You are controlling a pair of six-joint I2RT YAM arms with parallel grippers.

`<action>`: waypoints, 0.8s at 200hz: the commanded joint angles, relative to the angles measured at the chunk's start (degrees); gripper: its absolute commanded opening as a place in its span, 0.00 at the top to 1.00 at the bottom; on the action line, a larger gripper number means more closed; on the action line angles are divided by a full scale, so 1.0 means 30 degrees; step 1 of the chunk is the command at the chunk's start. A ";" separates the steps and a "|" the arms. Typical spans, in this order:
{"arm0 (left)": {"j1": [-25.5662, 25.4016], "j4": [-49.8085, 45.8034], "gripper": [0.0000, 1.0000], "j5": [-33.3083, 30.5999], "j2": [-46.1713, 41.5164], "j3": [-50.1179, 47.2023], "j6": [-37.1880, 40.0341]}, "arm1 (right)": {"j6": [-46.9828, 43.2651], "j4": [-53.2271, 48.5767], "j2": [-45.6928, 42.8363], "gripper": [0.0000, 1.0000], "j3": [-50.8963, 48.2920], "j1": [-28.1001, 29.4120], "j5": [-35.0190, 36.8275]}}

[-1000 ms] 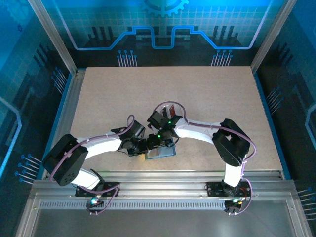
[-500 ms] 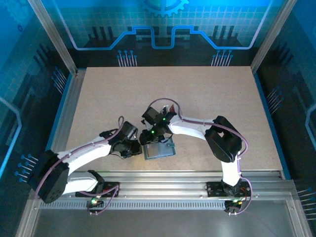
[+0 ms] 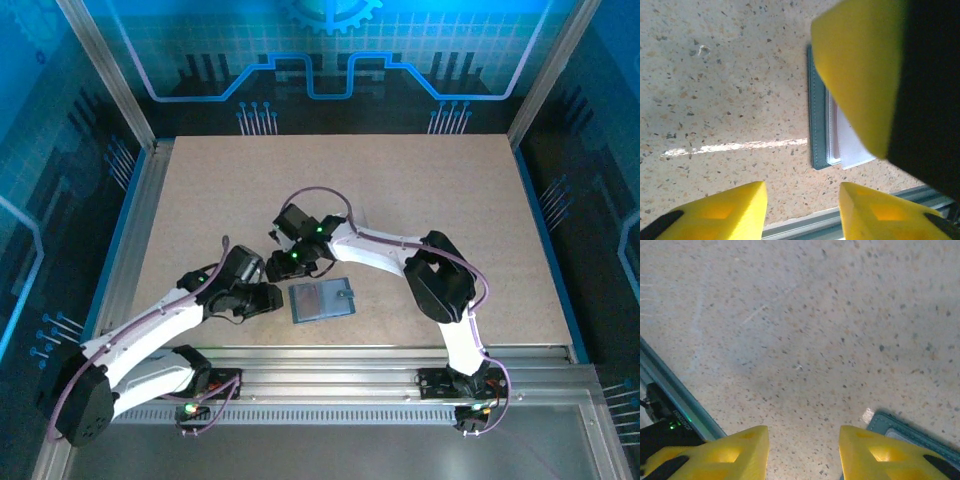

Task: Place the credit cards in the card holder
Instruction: Flip over the card slot in the card holder, then pick up the credit card from the storage box.

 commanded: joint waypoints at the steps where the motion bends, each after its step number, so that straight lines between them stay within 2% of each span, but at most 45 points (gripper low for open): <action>1: 0.0140 -0.0638 0.50 0.0503 -0.0530 0.0785 0.0368 | -0.0947 -0.2043 -0.0748 0.57 0.0817 -0.0719 0.0770; 21: 0.0154 -0.0413 0.45 0.0779 -0.0212 0.0948 0.0586 | -0.1498 -0.3353 -0.1373 0.57 0.1048 -0.1483 0.2263; 68: 0.0115 0.0433 0.40 0.1042 0.1750 0.2114 0.1010 | -0.2924 -0.6778 -0.2532 0.55 0.1475 -0.3564 0.7656; 93: 0.0153 0.0872 0.41 0.0935 0.3912 0.3970 0.1340 | -0.3601 -0.7784 -0.2412 0.51 0.1950 -0.4253 0.9988; 119: 0.0276 0.1069 0.44 0.0934 0.7223 0.6853 0.1744 | -0.4005 -0.8478 -0.1775 0.51 0.2607 -0.4869 1.0947; 160: 0.1437 0.2067 0.54 0.2936 1.2458 1.1483 0.1934 | -0.4303 -0.8429 -0.1238 0.51 0.3023 -0.5688 1.0747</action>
